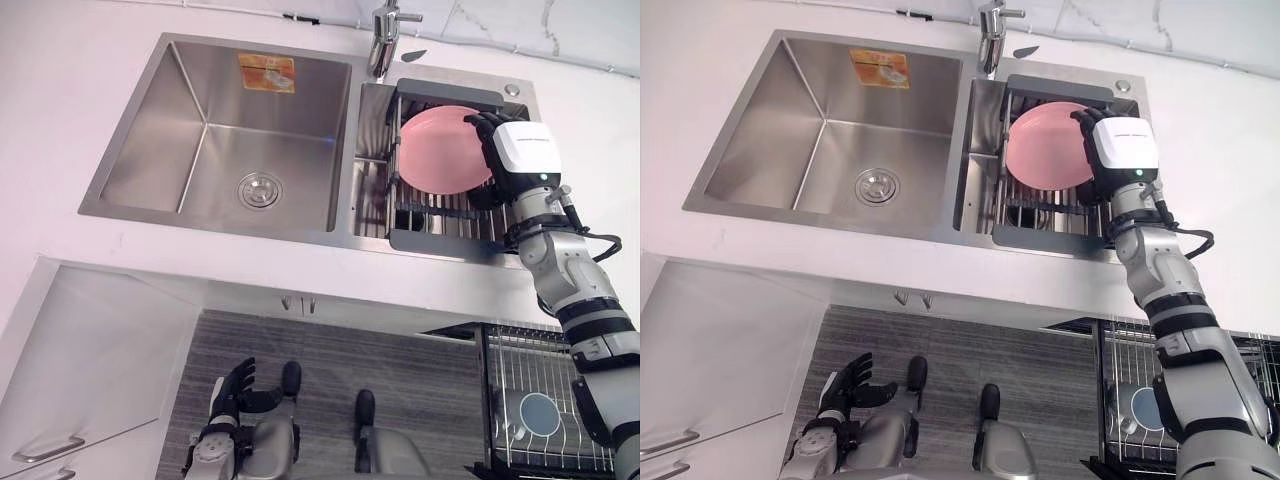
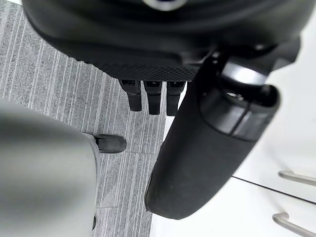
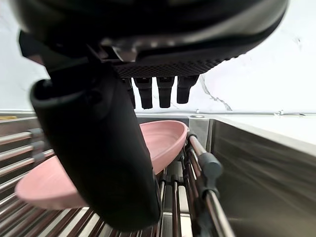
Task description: Walk over to the sink, pick up the cup, carry it to the dishwasher, place the cup inside the dishwasher, then close the dishwasher door
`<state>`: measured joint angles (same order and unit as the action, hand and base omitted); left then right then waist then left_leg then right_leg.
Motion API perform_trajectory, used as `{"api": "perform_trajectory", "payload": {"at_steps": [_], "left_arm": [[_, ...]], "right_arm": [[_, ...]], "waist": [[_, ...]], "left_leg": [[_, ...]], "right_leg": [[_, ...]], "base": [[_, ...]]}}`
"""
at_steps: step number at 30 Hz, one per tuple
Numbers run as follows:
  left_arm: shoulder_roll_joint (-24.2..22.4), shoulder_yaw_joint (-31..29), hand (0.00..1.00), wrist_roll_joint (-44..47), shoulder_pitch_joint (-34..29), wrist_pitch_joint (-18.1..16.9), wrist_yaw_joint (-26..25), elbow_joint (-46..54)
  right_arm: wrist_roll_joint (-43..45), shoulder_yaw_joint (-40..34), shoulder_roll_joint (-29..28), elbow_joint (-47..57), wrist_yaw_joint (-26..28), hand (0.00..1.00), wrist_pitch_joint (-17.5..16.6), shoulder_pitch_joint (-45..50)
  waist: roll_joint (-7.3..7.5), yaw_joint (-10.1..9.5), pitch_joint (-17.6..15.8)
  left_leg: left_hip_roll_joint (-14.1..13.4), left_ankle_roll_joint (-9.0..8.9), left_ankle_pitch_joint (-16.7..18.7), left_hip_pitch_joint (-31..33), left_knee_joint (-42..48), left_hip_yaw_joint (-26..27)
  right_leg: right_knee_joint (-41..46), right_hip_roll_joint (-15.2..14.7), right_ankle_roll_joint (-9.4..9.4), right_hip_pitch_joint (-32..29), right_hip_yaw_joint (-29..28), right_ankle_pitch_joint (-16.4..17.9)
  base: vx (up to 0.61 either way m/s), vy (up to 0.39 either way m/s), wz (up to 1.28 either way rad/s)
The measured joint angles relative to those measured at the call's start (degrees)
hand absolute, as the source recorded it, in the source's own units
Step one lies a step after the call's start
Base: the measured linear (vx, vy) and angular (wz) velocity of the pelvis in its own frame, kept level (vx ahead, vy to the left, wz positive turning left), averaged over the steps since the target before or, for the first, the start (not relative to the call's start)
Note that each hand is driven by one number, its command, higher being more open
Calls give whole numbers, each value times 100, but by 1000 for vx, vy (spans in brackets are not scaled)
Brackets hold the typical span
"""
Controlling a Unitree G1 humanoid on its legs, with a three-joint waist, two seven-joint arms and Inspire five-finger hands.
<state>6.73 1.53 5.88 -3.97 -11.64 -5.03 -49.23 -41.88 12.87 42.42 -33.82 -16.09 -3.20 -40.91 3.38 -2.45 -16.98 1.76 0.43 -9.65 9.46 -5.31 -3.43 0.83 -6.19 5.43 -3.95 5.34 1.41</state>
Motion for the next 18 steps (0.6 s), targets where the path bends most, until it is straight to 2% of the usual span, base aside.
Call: {"api": "perform_trajectory", "payload": {"at_steps": [5,6,16,18], "left_arm": [[-3,2,90,115,4,-27,-1,24],[-2,1,90,150,5,-39,-5,25],[8,5,90,216,14,-81,-4,26],[7,7,90,226,23,-79,-3,22]], "right_arm": [[29,136,-42,-158,-1,90,-2,-142],[46,146,-45,-158,0,30,-16,-166],[235,268,-71,-305,-3,30,-22,-348],[265,265,-86,-298,-160,30,-27,-447]], "waist": [[-26,-3,-86],[-27,-3,-99],[-41,6,-172],[-46,5,-177]], "left_leg": [[18,3,-2,24,5,-39],[19,3,-3,24,1,-47],[15,-25,15,33,-4,-66],[14,-25,14,52,-4,-67]], "right_leg": [[-1,-10,7,-10,32,4],[0,-10,7,-9,53,5],[14,-7,9,-10,86,12],[13,-7,8,-24,95,12]], "base": [[3,-3,2],[-6,-7,5],[-12,-1,1],[-3,-3,2]]}}
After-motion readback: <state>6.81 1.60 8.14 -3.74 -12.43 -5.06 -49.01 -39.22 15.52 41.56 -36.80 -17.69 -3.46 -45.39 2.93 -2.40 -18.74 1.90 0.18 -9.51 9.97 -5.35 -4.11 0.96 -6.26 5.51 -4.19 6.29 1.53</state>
